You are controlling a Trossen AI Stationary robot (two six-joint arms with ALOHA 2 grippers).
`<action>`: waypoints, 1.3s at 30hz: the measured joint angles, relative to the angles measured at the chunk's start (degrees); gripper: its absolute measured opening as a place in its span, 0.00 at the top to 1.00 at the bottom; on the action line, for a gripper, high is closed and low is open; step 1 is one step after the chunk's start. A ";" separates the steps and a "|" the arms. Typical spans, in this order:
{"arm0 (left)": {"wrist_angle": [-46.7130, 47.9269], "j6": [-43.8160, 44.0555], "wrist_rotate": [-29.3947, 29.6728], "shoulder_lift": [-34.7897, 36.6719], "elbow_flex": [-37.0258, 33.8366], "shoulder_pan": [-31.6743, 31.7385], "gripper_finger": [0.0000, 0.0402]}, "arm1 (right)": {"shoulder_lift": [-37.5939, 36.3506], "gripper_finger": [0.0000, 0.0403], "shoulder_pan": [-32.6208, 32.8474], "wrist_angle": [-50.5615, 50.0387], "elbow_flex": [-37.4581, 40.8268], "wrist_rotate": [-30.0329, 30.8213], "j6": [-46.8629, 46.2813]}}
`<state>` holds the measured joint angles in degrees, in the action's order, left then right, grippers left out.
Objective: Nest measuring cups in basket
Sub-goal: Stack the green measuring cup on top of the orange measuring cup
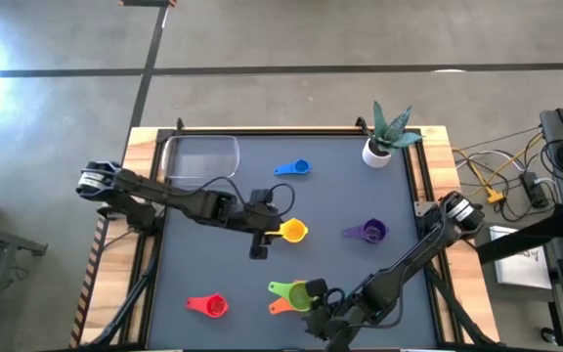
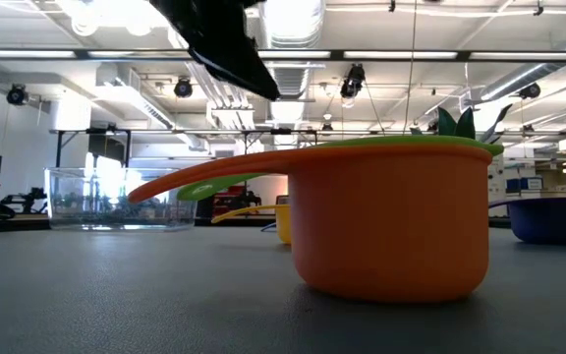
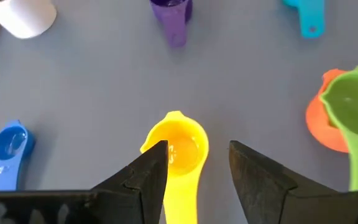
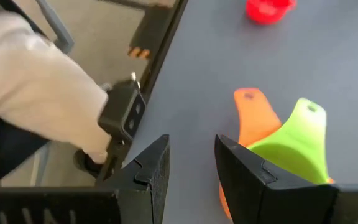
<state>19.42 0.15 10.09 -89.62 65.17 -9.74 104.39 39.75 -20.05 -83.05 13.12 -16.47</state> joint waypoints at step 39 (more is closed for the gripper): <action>0.07 17.80 -0.09 -15.29 -0.11 -12.07 0.62 | 9.06 0.98 -1.94 3.18 0.02 -4.08 -4.61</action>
<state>19.49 17.95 10.00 -104.90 65.06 -21.81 113.45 37.80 -16.86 -83.02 9.04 -21.08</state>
